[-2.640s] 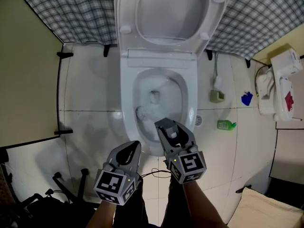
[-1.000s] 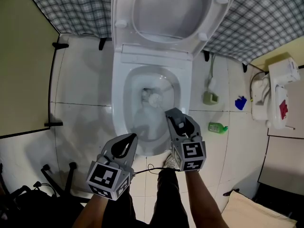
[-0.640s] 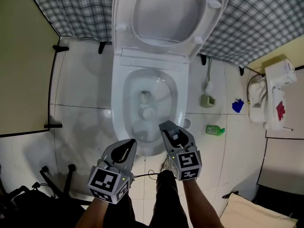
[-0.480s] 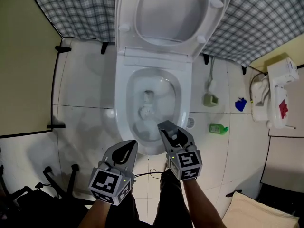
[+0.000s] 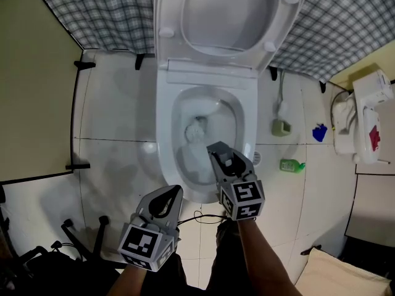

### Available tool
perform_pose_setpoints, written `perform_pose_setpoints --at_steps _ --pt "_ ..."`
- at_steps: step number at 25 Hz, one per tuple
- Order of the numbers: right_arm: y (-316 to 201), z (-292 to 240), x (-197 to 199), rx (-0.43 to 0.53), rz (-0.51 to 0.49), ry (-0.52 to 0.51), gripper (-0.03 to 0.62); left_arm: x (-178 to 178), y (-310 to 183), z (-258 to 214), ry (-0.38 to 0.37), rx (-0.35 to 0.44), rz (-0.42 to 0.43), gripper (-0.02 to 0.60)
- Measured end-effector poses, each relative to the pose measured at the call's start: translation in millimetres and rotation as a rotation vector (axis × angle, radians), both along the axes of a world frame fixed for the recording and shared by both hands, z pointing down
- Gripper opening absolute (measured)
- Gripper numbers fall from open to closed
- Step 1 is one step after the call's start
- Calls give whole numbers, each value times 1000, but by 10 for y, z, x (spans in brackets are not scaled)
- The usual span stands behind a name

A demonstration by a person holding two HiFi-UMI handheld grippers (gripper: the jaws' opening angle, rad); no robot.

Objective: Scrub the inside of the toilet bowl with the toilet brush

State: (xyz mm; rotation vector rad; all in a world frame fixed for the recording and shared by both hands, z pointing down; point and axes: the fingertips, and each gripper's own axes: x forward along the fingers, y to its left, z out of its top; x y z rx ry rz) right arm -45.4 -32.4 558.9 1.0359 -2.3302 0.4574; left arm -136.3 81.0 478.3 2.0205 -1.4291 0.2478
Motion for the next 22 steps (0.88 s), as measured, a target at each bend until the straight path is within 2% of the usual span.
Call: perform_pose_setpoints --at_steps 3,9,16,22 --pt "-133 44 -31 15 11 -10 204 2 -38 61 17 -8 -12 -8" --pt "-366 -9 -36 66 27 -24 202 7 -204 80 4 -11 19 -8" --pt "-621 -41 52 139 18 39 201 55 -402 108 27 -21 18 -8" --pt "-752 261 10 102 -22 78 201 -28 -523 171 13 -19 19 -8"
